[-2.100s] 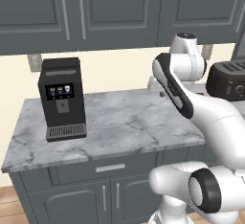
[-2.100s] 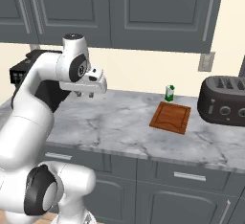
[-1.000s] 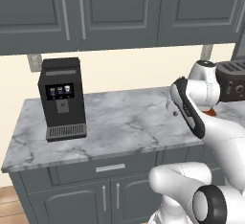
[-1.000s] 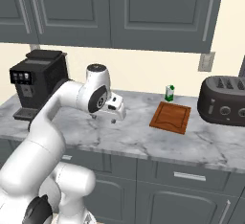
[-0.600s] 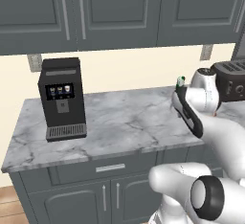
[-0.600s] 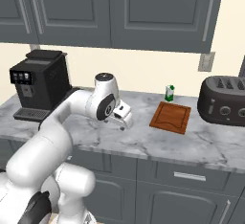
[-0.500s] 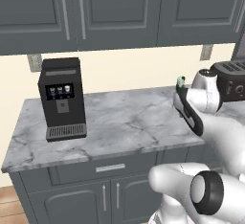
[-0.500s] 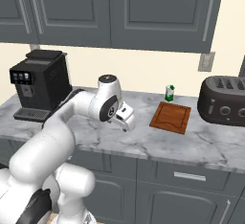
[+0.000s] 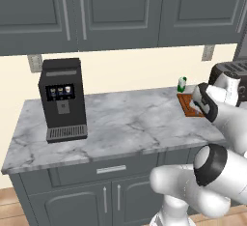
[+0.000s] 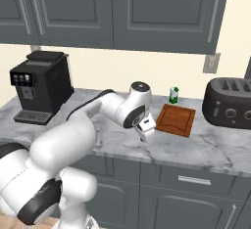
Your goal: Open the drawer on the right and place the cutting tools on the cutting board.
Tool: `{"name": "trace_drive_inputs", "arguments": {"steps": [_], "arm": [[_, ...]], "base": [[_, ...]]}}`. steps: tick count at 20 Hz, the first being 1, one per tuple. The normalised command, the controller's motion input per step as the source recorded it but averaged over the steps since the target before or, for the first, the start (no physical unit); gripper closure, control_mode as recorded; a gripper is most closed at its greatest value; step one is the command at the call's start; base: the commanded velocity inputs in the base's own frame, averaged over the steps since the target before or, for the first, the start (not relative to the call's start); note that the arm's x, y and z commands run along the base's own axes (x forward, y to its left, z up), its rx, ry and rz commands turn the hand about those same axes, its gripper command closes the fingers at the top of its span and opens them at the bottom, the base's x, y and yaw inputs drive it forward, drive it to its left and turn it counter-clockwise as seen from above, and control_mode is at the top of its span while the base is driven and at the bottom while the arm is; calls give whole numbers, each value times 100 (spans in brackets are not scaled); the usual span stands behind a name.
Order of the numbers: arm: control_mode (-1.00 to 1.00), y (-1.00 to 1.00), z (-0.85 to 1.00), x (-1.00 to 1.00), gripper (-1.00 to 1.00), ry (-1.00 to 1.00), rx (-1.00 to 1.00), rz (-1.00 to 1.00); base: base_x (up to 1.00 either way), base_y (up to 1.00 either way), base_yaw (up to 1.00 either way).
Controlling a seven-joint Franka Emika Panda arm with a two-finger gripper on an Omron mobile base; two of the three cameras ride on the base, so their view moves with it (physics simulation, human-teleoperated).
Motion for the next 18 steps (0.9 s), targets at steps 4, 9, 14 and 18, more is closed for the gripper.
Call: {"name": "trace_drive_inputs", "arguments": {"steps": [4,9,14,18], "arm": [[-100,-79,0,0,-100,5,19,-20],[-100,-70,-7,0,-100,2,14,-14],[-100,-35,-30,-2,-100,-1,3,-8],[-100,-24,-32,-15,-100,-8,0,-5]], "base": [[0,0,0],[0,0,0],[0,0,0],[0,0,0]]}}
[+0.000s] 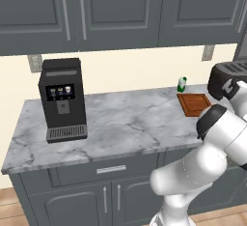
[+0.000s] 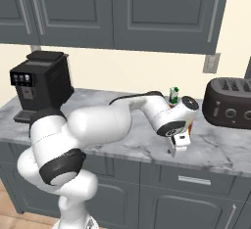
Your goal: Open the drawer on the right and place the cutting tools on the cutting board.
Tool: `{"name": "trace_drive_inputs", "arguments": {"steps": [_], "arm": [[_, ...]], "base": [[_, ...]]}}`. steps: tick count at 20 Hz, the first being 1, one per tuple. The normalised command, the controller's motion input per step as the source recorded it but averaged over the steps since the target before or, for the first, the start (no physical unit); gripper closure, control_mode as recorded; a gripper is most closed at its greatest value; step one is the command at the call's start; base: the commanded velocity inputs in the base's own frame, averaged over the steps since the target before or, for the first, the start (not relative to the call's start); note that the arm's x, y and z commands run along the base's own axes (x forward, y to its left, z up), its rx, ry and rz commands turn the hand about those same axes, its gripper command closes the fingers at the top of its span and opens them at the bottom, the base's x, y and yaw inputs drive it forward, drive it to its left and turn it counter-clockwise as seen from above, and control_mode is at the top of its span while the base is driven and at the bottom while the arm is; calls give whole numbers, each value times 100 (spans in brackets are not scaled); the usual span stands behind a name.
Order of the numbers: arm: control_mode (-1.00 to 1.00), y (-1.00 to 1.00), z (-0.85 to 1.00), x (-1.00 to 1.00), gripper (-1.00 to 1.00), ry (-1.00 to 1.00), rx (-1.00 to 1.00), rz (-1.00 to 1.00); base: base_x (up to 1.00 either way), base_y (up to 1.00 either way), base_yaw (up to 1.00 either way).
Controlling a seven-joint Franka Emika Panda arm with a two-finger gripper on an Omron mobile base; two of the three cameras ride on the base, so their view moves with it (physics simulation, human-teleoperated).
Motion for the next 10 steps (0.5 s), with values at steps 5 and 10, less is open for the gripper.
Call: {"name": "trace_drive_inputs", "arguments": {"steps": [5,10], "arm": [[-100,-21,-44,-15,-100,-15,0,-4],[-100,-4,-34,-23,-100,-22,0,0]], "base": [[0,0,0],[0,0,0]]}}
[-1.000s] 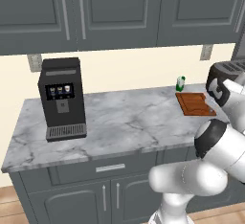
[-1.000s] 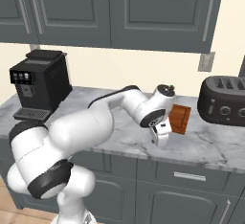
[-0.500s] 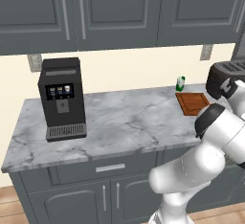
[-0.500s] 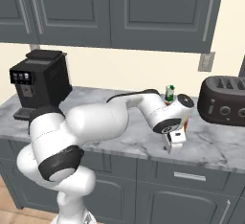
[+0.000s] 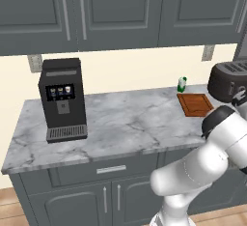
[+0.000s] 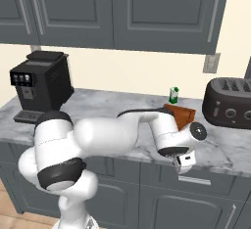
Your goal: Open the drawer on the right and place the cutting tools on the cutting board.
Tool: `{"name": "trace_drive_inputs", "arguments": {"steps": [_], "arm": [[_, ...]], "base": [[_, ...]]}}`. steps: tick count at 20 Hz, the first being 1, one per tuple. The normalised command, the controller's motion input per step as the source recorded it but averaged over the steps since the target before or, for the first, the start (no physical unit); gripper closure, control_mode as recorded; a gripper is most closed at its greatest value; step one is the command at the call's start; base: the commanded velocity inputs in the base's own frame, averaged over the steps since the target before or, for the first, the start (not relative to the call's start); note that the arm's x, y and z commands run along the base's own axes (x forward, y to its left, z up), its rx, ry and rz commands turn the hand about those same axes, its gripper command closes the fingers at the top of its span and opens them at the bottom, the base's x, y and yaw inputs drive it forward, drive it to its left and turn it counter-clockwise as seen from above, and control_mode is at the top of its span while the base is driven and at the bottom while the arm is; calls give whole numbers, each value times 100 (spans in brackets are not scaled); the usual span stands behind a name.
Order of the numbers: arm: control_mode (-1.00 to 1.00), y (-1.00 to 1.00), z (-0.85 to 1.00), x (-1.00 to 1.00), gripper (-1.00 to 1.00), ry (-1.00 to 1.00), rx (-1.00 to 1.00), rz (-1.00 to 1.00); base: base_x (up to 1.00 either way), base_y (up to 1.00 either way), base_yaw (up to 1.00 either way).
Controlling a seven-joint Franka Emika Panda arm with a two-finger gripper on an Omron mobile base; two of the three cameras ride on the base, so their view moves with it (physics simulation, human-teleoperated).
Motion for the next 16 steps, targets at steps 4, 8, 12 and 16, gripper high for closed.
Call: {"name": "trace_drive_inputs", "arguments": {"steps": [4,8,12,16], "arm": [[-100,-3,-26,-26,-100,-25,1,0],[-100,-4,-18,-33,-100,-22,0,0],[-100,-17,-16,-28,-100,-9,0,0],[-100,-14,-9,-22,-100,-4,0,0]], "base": [[0,0,0],[0,0,0],[0,0,0],[0,0,0]]}}
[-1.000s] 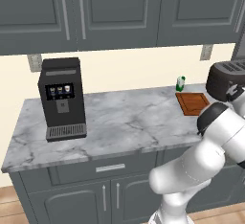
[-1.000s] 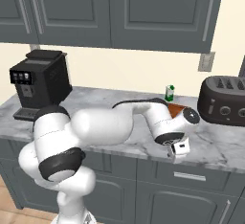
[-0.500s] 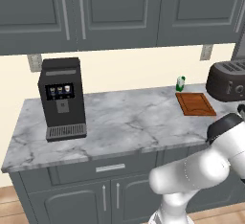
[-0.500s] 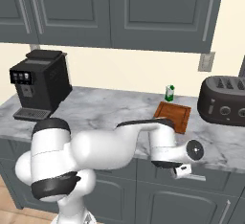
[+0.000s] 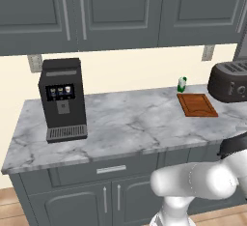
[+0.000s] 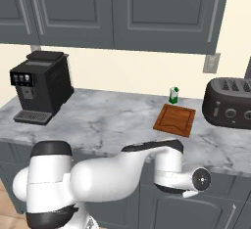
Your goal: Open the drawer on the right and place the cutting tools on the cutting board.
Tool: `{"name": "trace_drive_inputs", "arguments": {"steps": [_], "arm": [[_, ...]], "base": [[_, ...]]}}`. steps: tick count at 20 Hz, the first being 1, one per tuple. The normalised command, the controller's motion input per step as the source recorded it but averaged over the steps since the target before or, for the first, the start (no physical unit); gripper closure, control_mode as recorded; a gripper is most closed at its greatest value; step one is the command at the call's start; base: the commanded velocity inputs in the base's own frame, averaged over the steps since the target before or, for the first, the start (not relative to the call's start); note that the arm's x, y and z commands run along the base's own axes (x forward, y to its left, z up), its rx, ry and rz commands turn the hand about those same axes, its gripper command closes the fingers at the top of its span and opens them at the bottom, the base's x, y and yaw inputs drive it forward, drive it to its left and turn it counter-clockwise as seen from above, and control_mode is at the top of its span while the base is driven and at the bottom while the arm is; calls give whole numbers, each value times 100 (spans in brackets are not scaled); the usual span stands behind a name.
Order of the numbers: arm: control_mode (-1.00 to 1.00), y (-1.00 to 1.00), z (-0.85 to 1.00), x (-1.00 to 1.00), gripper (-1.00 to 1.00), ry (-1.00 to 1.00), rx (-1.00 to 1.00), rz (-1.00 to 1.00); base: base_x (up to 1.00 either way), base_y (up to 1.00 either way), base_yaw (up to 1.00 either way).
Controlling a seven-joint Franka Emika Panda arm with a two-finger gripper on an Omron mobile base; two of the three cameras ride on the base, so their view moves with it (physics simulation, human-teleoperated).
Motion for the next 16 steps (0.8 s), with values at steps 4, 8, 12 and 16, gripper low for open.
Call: {"name": "trace_drive_inputs", "arguments": {"steps": [4,8,12,16], "arm": [[-100,-13,-11,-14,-100,-4,2,0],[-100,-8,-17,-11,-100,-8,2,0],[-100,-3,-19,-7,-100,-14,3,0],[-100,-4,-14,-3,-100,-15,3,0]], "base": [[0,0,0],[0,0,0],[0,0,0],[0,0,0]]}}
